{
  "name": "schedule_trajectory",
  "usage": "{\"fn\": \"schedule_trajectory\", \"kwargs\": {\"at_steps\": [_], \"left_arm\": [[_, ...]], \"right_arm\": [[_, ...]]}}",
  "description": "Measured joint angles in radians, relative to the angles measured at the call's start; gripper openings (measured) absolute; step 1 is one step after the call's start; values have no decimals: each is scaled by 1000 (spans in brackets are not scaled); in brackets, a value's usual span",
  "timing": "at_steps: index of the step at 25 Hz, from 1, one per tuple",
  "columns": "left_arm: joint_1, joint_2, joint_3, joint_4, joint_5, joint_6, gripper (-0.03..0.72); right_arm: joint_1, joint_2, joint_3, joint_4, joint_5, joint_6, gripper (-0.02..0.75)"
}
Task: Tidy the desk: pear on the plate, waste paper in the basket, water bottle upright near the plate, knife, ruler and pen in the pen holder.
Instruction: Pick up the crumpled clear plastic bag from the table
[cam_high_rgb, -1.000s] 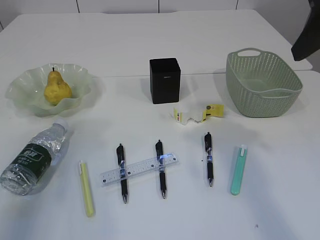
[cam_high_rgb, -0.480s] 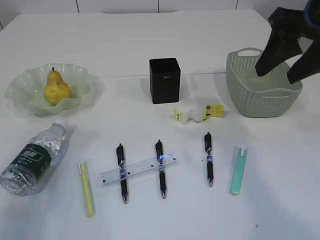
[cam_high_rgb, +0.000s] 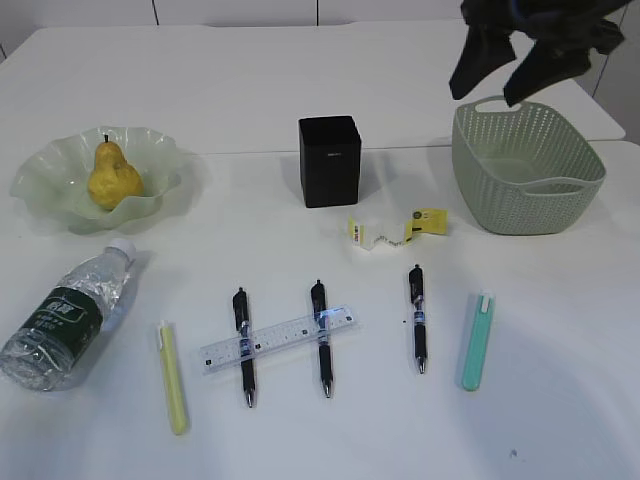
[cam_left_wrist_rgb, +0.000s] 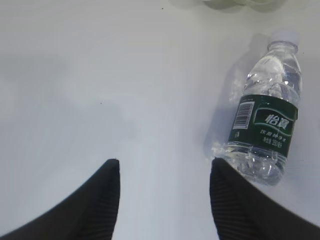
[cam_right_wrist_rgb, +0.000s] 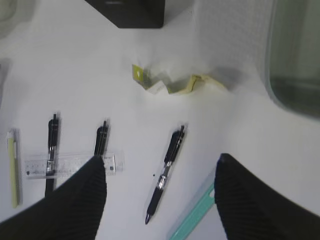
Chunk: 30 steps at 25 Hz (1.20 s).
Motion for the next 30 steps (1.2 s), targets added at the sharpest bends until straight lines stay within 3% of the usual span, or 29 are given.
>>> {"fn": "schedule_trajectory", "kwargs": {"at_steps": [4,10,17,30], "left_arm": [[0,0,0,0,20,0,402],[0,0,0,3,39,0,402],[0,0,0,5,44,0,402],[0,0,0,5,69,0,402]], "right_arm": [[66,95,-119,-16,0,-23,532],[125,205,-175,-67,0,-50,532],[126,293,-229,-153,0,-52,532],[126,429,-285,-177,0,-138,532]]}}
